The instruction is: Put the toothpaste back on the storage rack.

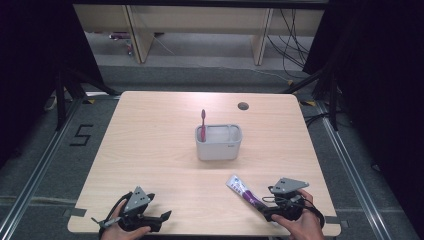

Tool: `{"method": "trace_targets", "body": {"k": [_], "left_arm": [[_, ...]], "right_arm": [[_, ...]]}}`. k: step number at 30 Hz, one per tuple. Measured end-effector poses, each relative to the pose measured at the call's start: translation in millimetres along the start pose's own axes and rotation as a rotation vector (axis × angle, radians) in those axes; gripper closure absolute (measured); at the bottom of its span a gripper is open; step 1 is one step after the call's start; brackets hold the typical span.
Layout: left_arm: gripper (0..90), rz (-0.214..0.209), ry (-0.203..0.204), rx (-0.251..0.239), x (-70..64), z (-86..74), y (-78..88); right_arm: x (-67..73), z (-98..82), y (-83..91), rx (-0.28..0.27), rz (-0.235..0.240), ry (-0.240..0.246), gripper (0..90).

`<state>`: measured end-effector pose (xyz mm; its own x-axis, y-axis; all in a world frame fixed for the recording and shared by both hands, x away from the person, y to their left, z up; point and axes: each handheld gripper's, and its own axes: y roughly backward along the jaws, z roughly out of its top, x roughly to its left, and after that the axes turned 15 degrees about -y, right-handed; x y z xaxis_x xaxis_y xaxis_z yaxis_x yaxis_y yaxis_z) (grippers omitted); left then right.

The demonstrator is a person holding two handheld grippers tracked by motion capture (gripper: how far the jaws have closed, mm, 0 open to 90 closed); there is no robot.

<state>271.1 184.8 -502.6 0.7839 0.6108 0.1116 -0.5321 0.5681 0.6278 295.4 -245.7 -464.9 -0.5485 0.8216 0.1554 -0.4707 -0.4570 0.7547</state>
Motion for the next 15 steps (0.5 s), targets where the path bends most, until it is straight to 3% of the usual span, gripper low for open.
{"method": "trace_targets", "body": {"k": [4, 5, 6, 15], "left_arm": [[17.3, 0.002, 0.001, -0.001, 0.1, -0.2, 0.2], [17.3, 0.002, 0.002, 0.000, 0.1, -0.2, 0.2], [17.4, 0.002, 0.000, 0.000, 0.2, -0.2, 0.2], [17.4, 0.004, 0.023, -0.018, -1.9, 0.3, -1.5]], "right_arm": [[2.7, 2.9, -4.1, 0.045, -0.013, 0.015, 31.1], [5.7, 2.5, -5.5, 0.048, -0.016, -0.006, 31.2], [4.6, 4.1, -6.5, 0.056, -0.014, 0.023, 31.2], [15.2, 12.7, -22.6, 0.142, -0.040, 0.107, 39.2]]}}
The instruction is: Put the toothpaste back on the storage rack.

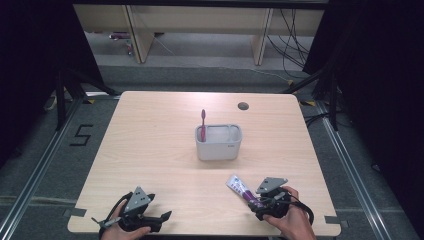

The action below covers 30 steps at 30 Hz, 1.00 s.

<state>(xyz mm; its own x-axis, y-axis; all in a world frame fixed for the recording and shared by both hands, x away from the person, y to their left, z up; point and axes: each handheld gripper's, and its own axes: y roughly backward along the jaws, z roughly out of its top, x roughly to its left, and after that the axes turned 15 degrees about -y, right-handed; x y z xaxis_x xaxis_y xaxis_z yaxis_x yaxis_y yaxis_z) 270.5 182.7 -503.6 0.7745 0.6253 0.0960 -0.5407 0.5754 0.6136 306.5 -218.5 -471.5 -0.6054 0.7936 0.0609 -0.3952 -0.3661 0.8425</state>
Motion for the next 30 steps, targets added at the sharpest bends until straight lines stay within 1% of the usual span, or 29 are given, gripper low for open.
{"method": "trace_targets", "body": {"k": [1, 2, 3, 4, 5, 6, 7, 8, 9, 10, 11, 12, 13, 14, 16, 17, 18, 19, 20, 21, 22, 24, 25, 26, 27, 28, 29, 30], "left_arm": [[17.4, -0.004, -0.023, 0.018, 1.6, -0.3, 1.6], [17.5, -0.004, -0.024, 0.017, 1.7, -0.4, 1.7], [17.5, -0.004, -0.025, 0.016, 1.9, -0.4, 1.8], [17.5, -0.005, -0.024, 0.015, 2.3, -0.3, 1.8], [17.5, -0.010, -0.028, 0.014, 2.6, -0.3, 2.0], [17.5, -0.010, -0.027, 0.013, 2.5, -0.3, 2.0], [17.5, -0.010, -0.027, 0.012, 2.5, -0.4, 2.0], [17.5, -0.010, -0.027, 0.012, 2.5, -0.3, 1.9], [17.5, -0.011, -0.027, 0.012, 2.4, -0.3, 1.8], [17.5, -0.012, -0.028, 0.014, 2.4, -0.1, 1.9], [17.5, -0.009, -0.011, -0.001, 1.2, 0.1, 0.8], [17.5, -0.014, -0.027, 0.014, 2.4, 0.1, 1.8], [17.5, -0.014, -0.026, 0.014, 2.4, 0.1, 1.7], [17.6, -0.003, -0.024, 0.017, 2.4, 0.1, 1.2], [17.5, -0.014, -0.024, 0.010, 2.1, 0.3, 1.5], [17.6, -0.015, -0.024, 0.009, 2.1, 0.3, 1.7], [17.6, -0.016, -0.026, 0.010, 2.2, 0.3, 1.9], [17.6, -0.016, -0.025, 0.010, 2.2, 0.3, 1.8], [17.7, -0.016, -0.026, 0.011, 2.2, 0.3, 1.9], [17.7, -0.012, -0.022, 0.007, 1.9, 0.2, 1.7], [17.7, -0.009, 0.003, -0.015, 0.0, 0.4, 0.4], [17.7, -0.009, 0.002, -0.014, 0.0, 0.4, 0.5], [17.6, -0.010, -0.002, -0.011, 0.2, 0.5, 0.9], [17.7, -0.007, -0.004, -0.011, 0.1, 0.5, 1.0], [17.7, -0.007, -0.004, -0.012, 0.0, 0.5, 0.9], [17.7, -0.010, 0.002, -0.016, -0.3, 0.6, 0.5], [17.7, -0.015, -0.015, -0.001, 1.0, 0.4, 1.3], [17.7, -0.017, -0.025, 0.008, 1.6, 0.4, 1.9]], "right_arm": [[1.3, 1.2, -2.8, 0.003, 0.000, -0.001, 41.0], [0.4, 2.6, -3.5, 0.019, 0.003, 0.017, 41.9], [1.4, 3.8, -4.5, 0.034, 0.001, 0.012, 42.8], [2.2, 4.2, -5.0, 0.040, 0.000, 0.014, 43.6], [1.1, 5.0, -6.6, 0.038, 0.003, 0.034, 44.5], [0.7, 5.5, -8.0, 0.046, 0.005, 0.041, 46.0], [1.1, 5.4, -8.1, 0.057, 0.007, 0.035, 46.5], [0.7, 5.6, -8.2, 0.063, -0.008, 0.042, 47.1], [1.1, 5.1, -8.8, 0.069, -0.010, 0.037, 48.6], [0.6, 5.4, -9.2, 0.074, -0.007, 0.047, 49.4], [-0.2, 5.2, -10.6, 0.075, -0.008, 0.055, 49.6], [0.4, 5.4, -10.6, 0.085, -0.003, 0.035, 51.3], [0.4, 5.4, -10.6, 0.085, -0.003, 0.035, 51.3], [0.7, 5.5, -10.9, 0.085, -0.001, 0.030, 51.8], [1.4, 6.2, -11.4, 0.094, 0.001, 0.021, 52.3], [-0.4, 7.4, -13.3, 0.093, 0.002, 0.050, 52.7], [0.7, 8.1, -13.1, 0.105, -0.004, 0.030, 52.9], [1.2, 8.9, -13.9, 0.109, -0.001, 0.024, 53.0], [0.7, 9.7, -14.6, 0.109, 0.002, 0.031, 52.9], [1.0, 10.2, -15.5, 0.110, -0.002, 0.033, 53.3], [0.8, 11.1, -15.3, 0.118, 0.000, 0.033, 53.9], [-0.1, 12.9, -16.7, 0.122, 0.003, 0.041, 54.6], [0.4, 13.3, -16.7, 0.130, -0.005, 0.027, 55.2], [-0.5, 13.7, -17.2, 0.137, -0.003, 0.037, 55.7], [-1.1, 14.0, -18.7, 0.139, -0.007, 0.035, 55.5], [-1.0, 14.3, -18.6, 0.151, -0.009, 0.026, 55.5], [-1.1, 14.7, -19.3, 0.155, -0.004, 0.022, 55.6], [-2.1, 15.5, -19.7, 0.151, -0.006, 0.036, 55.6]]}}
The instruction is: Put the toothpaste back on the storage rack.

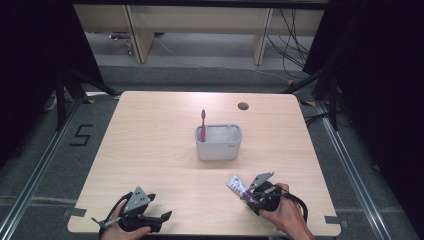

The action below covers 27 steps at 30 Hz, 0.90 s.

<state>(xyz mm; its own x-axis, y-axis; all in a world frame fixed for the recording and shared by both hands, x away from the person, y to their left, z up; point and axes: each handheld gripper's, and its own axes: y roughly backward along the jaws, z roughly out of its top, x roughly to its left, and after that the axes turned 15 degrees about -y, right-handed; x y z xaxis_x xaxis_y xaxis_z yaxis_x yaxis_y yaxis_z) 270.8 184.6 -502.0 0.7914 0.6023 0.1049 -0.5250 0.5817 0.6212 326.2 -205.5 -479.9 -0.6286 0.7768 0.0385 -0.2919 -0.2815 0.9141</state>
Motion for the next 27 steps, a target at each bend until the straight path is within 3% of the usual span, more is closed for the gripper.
{"method": "trace_targets", "body": {"k": [2, 11, 13, 15, 16, 18, 22, 23, 27], "left_arm": [[17.8, 0.009, 0.001, -0.001, -0.1, 0.0, -0.4], [18.2, -0.001, 0.004, -0.004, -0.7, 0.2, 0.0], [18.2, -0.001, 0.004, -0.005, -0.6, 0.3, 0.0], [18.2, -0.007, 0.005, -0.004, -1.2, 0.1, -0.5], [18.2, -0.006, 0.017, -0.016, -2.5, 0.2, -1.5], [18.3, -0.012, -0.003, 0.003, -1.9, 0.7, -0.2], [18.4, -0.011, 0.016, -0.012, -2.8, 0.6, -1.5], [18.4, -0.012, 0.014, -0.010, -2.6, 0.6, -1.3], [18.5, -0.010, -0.002, -0.003, -2.4, 0.4, -0.4]], "right_arm": [[0.5, 0.9, 0.7, 0.016, 0.006, -0.018, 56.2], [-2.8, 5.9, 2.2, 0.047, 0.011, -0.005, 59.1], [-2.3, 6.8, 3.1, 0.063, 0.021, -0.030, 61.6], [-5.7, 9.7, 4.4, 0.043, 0.023, 0.016, 65.7], [-4.4, 10.3, 6.1, 0.050, 0.018, -0.002, 66.6], [-4.7, 11.6, 5.8, 0.063, 0.022, 0.003, 66.5], [-5.3, 14.7, 4.6, 0.074, 0.017, 0.015, 66.5], [-4.5, 14.8, 4.1, 0.083, 0.021, -0.002, 66.5], [-5.1, 17.9, 3.0, 0.094, 0.014, 0.012, 66.6]]}}
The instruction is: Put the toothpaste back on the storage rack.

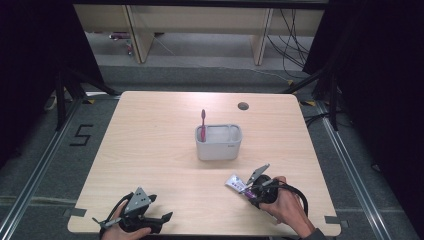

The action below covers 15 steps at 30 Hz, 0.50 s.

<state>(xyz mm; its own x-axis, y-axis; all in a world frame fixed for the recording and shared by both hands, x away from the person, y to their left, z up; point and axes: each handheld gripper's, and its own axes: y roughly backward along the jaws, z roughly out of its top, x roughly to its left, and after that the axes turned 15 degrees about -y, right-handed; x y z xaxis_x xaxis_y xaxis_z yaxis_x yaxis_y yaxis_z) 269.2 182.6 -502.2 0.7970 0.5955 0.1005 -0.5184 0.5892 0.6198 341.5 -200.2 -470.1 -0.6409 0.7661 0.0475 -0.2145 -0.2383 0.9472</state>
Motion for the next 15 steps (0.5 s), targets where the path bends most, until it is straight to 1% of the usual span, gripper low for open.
{"method": "trace_targets", "body": {"k": [1, 4, 5, 6, 7, 8, 9, 10, 11, 12, 13, 15], "left_arm": [[18.5, 0.000, 0.000, 0.000, 0.0, 0.1, 0.1], [18.7, -0.002, 0.002, 0.003, 0.1, 0.0, 0.3], [18.7, -0.010, 0.002, 0.008, 0.5, 0.3, 0.6], [18.7, -0.009, 0.002, 0.006, 0.5, 0.3, 0.5], [18.7, 0.003, 0.007, 0.003, 0.2, 0.2, 0.2], [18.7, 0.001, 0.009, 0.004, 0.1, 0.1, 0.2], [18.7, -0.010, 0.003, 0.008, 0.5, 0.2, 0.7], [18.7, -0.010, 0.003, 0.007, 0.4, 0.1, 0.5], [18.7, -0.004, 0.005, 0.006, -0.1, 0.2, 0.1], [18.7, -0.008, 0.002, 0.003, 0.2, -0.2, -0.1], [18.7, -0.009, 0.004, 0.003, -0.2, -0.1, 0.0], [18.8, -0.012, 0.003, 0.002, -0.1, -0.1, 0.0]], "right_arm": [[0.0, 1.2, -1.0, 0.002, -0.005, 0.009, 66.6], [0.7, 3.6, -1.5, 0.014, -0.013, 0.008, 67.0], [0.8, 4.1, -1.6, 0.019, -0.011, 0.008, 67.2], [0.8, 5.1, -1.6, 0.027, -0.015, 0.007, 67.5], [0.1, 5.9, -1.9, 0.028, -0.011, 0.014, 67.7], [-0.7, 7.0, -2.0, 0.035, -0.011, 0.020, 68.1], [-1.1, 7.7, -2.0, 0.038, -0.008, 0.027, 68.4], [-0.2, 8.0, -1.5, 0.045, -0.013, 0.010, 68.8], [-1.1, 8.7, -1.5, 0.045, -0.012, 0.020, 69.0], [-1.3, 9.2, -1.2, 0.049, -0.015, 0.023, 69.4], [-2.1, 10.0, -1.4, 0.058, -0.007, 0.014, 70.0], [-2.5, 10.3, -1.0, 0.060, -0.011, 0.017, 70.1]]}}
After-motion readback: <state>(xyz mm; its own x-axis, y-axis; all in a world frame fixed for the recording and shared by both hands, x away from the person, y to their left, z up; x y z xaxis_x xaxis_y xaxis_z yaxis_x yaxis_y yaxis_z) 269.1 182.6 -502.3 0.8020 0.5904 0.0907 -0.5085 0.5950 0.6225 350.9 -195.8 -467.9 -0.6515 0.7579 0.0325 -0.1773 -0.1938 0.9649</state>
